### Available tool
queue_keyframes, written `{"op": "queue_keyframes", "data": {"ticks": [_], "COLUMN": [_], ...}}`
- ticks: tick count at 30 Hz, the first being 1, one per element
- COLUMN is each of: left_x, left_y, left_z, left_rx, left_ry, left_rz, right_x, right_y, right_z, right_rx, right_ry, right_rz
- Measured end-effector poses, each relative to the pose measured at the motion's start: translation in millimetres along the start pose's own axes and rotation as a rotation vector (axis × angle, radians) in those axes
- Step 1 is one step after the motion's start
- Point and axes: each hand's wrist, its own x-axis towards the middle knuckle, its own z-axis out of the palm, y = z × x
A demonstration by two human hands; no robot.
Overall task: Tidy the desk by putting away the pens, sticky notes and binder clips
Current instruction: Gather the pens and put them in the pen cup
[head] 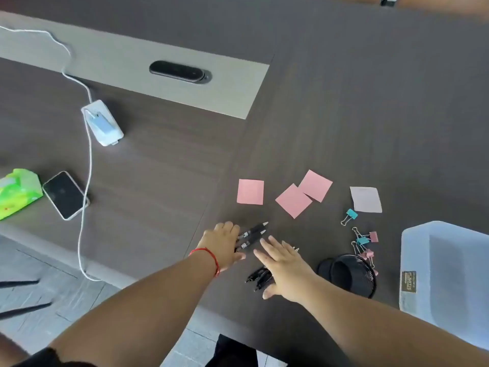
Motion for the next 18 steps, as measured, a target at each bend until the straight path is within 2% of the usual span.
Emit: {"op": "queue_keyframes", "data": {"ticks": [2, 7, 13, 16, 18], "left_x": [3, 7, 6, -2, -5], "left_y": [2, 14, 33, 38, 35], "left_z": [-1, 2, 5, 12, 9], "left_rx": [-0.034, 0.025, 0.030, 0.079, 0.108], "left_ry": [-0.008, -0.043, -0.066, -0.054, -0.063], "left_rz": [-0.002, 0.052, -0.065, -0.125, -0.147], "right_x": [3, 4, 2, -5, -15], "right_y": [5, 3, -1, 1, 2], "right_z": [10, 13, 22, 24, 10], "right_rx": [-0.058, -0.328, -0.510, -0.491, -0.321], "right_ry": [0.093, 0.251, 0.260, 0.291, 0.385], "right_rz": [-0.106, -0.188, -0.241, -0.297, -0.303]}}
